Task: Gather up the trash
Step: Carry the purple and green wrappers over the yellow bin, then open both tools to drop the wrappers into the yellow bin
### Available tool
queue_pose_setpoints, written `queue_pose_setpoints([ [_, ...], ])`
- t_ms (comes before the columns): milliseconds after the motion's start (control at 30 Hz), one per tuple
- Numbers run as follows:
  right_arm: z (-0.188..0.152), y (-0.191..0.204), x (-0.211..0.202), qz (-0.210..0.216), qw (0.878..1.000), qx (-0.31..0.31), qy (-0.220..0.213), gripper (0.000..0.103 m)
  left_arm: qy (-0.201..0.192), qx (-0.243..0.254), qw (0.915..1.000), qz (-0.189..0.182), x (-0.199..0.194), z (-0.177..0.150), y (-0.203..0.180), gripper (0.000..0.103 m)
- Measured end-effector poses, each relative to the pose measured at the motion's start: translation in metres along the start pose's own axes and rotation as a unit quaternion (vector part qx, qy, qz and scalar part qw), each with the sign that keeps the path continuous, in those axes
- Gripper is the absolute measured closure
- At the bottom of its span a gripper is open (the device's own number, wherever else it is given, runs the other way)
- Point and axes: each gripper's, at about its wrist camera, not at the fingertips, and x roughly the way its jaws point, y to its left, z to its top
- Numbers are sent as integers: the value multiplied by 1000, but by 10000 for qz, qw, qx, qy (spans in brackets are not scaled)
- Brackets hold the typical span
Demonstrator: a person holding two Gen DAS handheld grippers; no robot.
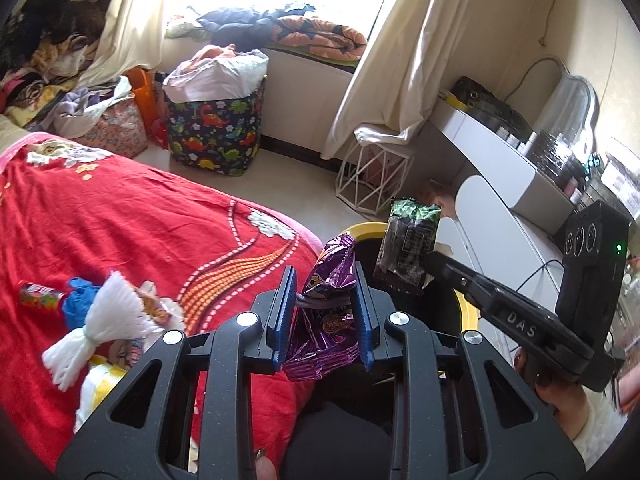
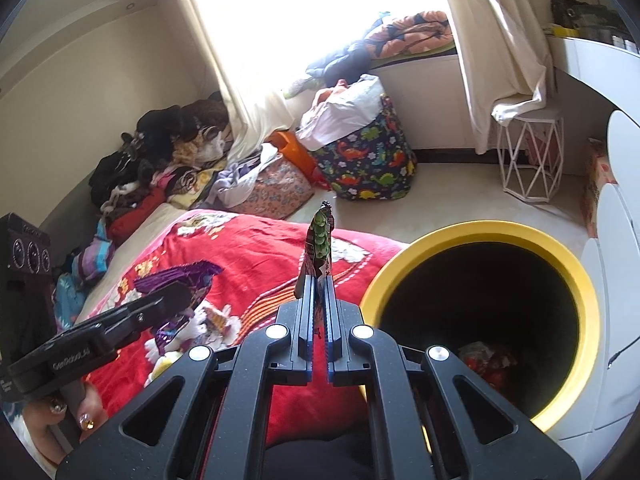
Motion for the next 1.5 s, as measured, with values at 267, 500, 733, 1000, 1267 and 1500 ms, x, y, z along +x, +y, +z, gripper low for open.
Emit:
queue_pose_setpoints([
  [267,2,-30,-4,-258,9992,288,-81,99,110,203,9996,-153,14,-2,-23,82],
  [500,1,-56,-10,-442,9976,512,-133,99,217,441,9983,-322,28,-6,-43,82],
  [733,0,-81,-11,-678,9951,714,-130,99,375,522,9969,-461,47,-10,-59,82],
  [1000,-6,-106,-12,-912,9914,940,-82,99,571,551,9950,-609,69,-13,-71,82],
  [1267,-12,-126,-7,-1100,9877,1108,71,99,809,663,9921,-696,93,-20,-83,82],
  [1500,-17,-139,0,-1168,9848,1257,256,99,1004,726,9895,-740,114,-23,-87,82],
])
